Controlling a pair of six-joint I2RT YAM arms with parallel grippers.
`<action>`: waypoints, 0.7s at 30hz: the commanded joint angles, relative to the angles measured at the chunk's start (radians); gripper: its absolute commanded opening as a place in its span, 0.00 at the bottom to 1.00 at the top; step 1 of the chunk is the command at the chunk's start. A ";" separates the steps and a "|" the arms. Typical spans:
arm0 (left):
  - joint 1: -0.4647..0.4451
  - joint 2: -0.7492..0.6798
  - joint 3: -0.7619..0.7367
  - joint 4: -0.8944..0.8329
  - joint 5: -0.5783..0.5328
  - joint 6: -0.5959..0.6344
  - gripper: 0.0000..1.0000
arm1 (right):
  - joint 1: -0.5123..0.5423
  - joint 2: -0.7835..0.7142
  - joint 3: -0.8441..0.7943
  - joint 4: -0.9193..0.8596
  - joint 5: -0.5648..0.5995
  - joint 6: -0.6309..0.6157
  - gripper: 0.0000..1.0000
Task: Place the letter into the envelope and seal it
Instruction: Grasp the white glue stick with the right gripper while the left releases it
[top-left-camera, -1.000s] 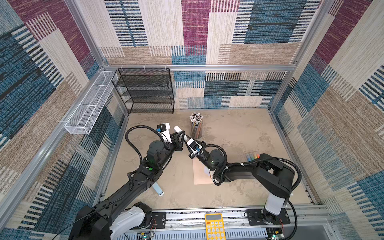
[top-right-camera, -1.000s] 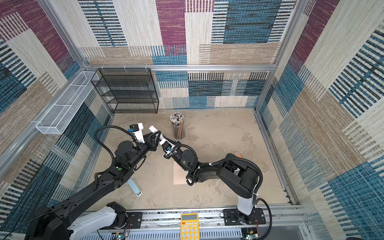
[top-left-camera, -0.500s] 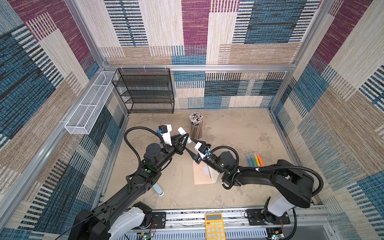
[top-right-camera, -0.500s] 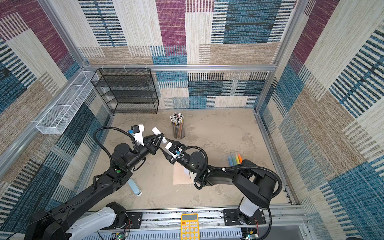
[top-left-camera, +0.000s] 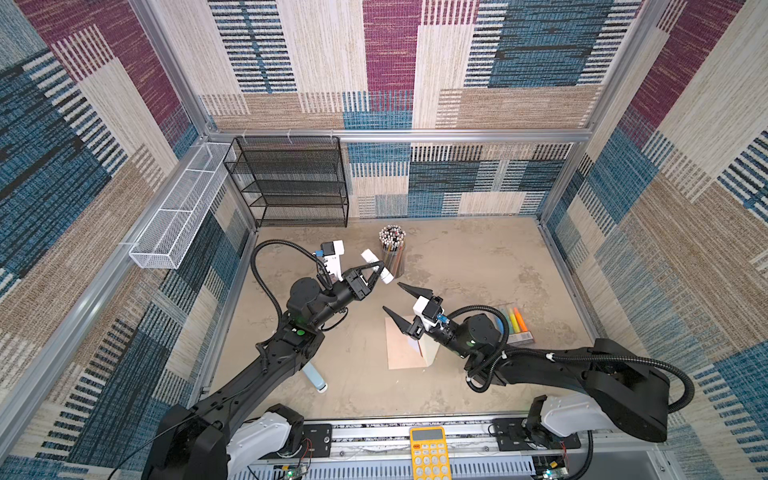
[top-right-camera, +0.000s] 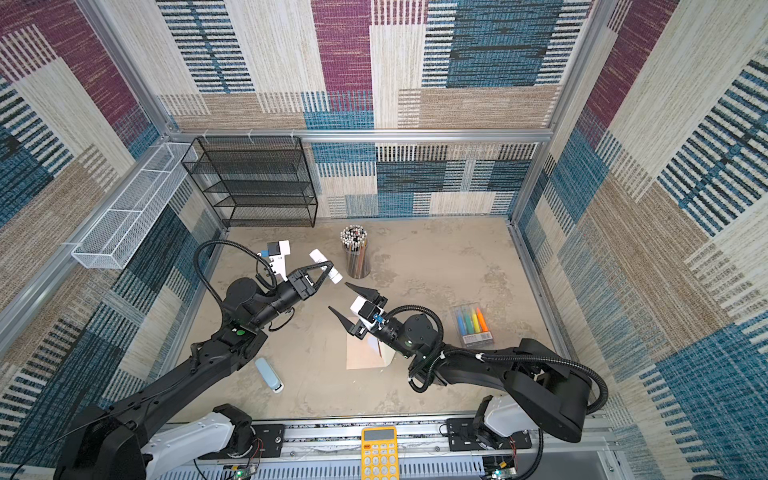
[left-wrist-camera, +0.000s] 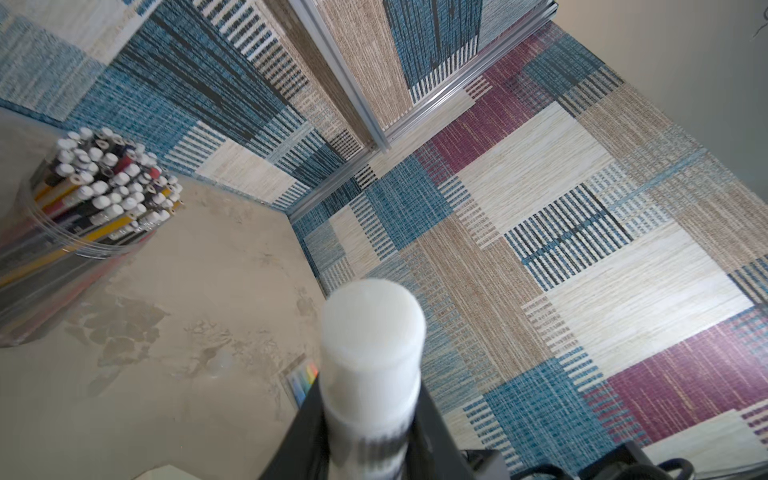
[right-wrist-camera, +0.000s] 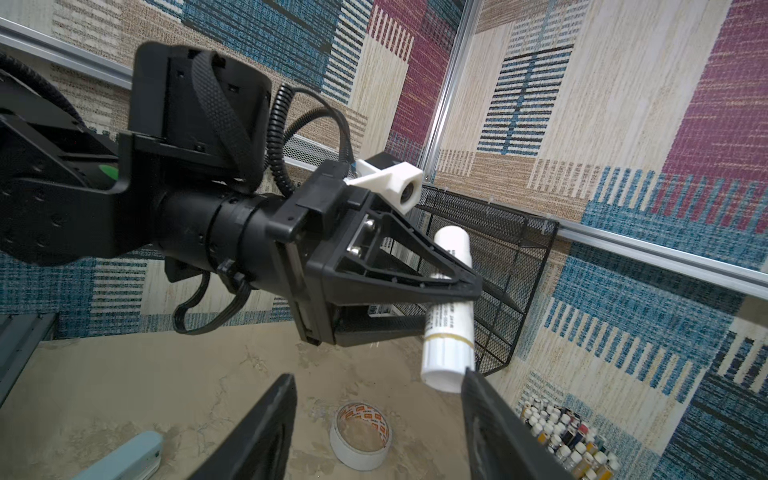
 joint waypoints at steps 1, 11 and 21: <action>0.001 0.038 0.036 0.081 0.086 -0.115 0.00 | 0.000 0.010 0.000 0.091 0.038 0.027 0.67; -0.002 0.057 0.067 0.001 0.124 -0.113 0.00 | -0.045 0.078 0.022 0.144 0.131 0.038 0.65; -0.006 0.064 0.045 -0.013 0.163 -0.113 0.00 | -0.064 0.135 0.099 0.109 0.099 0.022 0.60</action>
